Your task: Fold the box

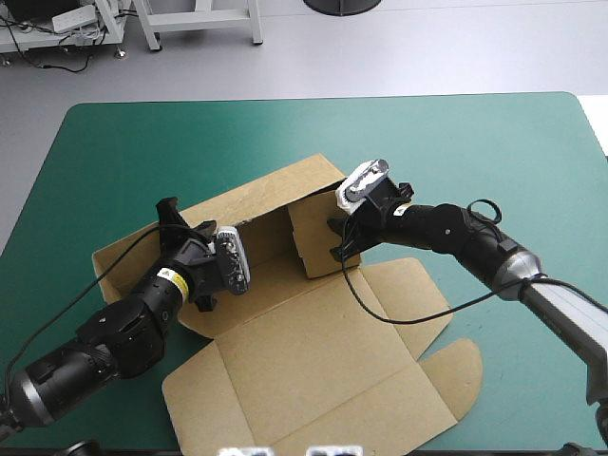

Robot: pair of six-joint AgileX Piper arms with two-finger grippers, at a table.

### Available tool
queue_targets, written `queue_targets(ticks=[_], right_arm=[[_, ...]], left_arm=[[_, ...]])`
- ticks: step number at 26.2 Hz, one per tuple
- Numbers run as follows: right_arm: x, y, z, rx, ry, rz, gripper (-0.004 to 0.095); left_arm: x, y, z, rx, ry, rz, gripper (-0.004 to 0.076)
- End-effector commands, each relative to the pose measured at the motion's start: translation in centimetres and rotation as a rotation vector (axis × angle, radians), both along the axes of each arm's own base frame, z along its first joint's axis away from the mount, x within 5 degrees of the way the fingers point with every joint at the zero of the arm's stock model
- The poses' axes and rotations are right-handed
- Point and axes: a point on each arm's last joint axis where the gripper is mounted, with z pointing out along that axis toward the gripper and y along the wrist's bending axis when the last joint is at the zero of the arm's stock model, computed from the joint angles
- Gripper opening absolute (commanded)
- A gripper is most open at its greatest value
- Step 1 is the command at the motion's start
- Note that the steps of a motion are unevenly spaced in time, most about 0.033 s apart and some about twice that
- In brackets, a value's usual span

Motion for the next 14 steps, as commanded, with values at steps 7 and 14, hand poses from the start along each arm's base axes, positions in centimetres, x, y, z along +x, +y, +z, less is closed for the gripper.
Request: queue_targets(ticks=[7, 14], right_arm=[[0.03, -0.27, 2.89, 0.087, -0.112, -0.071, 0.0434], [0.72, -0.03, 2.20, 0.093, -0.109, -0.099, 0.0434]], left_arm=[[-0.16, -0.25, 1.23, -0.057, -0.031, -0.022, -0.0006], [-0.16, -0.22, 1.22, -0.060, -0.029, -0.016, -0.0006]])
